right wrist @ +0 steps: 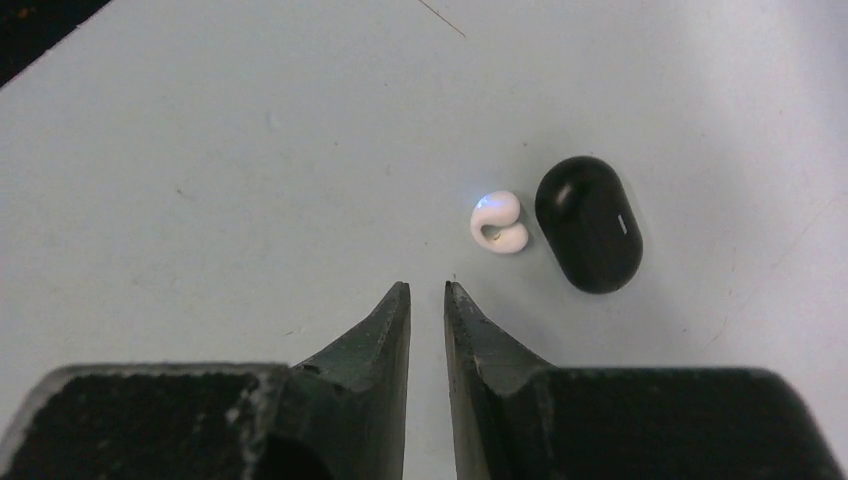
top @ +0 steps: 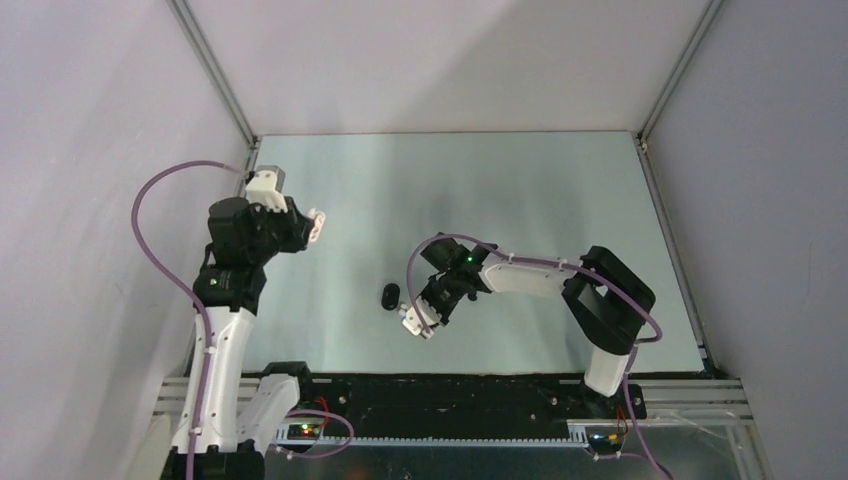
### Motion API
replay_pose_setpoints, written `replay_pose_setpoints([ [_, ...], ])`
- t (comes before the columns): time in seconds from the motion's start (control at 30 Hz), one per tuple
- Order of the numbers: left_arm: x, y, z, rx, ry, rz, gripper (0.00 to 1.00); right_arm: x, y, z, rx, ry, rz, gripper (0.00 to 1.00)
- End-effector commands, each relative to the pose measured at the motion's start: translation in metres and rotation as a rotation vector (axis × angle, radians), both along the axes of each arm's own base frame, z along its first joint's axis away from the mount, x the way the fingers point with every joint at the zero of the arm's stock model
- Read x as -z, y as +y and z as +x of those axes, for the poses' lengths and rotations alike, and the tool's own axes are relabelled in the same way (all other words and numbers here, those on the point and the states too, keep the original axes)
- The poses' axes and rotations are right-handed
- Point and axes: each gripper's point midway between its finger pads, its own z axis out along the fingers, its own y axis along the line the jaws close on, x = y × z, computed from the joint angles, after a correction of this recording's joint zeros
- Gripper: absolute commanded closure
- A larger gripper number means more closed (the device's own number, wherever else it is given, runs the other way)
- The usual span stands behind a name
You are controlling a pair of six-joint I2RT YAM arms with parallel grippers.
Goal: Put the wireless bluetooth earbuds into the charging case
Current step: Move the left earbud to the center of the board.
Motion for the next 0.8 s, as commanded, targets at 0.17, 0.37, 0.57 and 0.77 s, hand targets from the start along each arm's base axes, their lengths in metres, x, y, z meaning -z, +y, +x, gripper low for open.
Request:
replay_pose_setpoints([
  [0.17, -0.007, 0.008, -0.01, -0.033, -0.026, -0.044, 1.0, 0.01, 0.034, 0.004, -0.138, -0.116, 0.095, 0.74],
  [0.37, -0.002, 0.011, -0.013, -0.046, -0.018, -0.055, 1.0, 0.015, 0.038, 0.001, -0.152, -0.105, 0.08, 0.73],
  [0.57, 0.0, 0.012, -0.014, -0.057, -0.012, -0.068, 1.0, 0.018, 0.043, 0.005, -0.151, -0.13, 0.079, 0.72],
  [0.77, 0.003, 0.011, -0.014, -0.053, -0.002, -0.077, 1.0, 0.017, 0.047, 0.011, -0.139, -0.138, 0.079, 0.72],
])
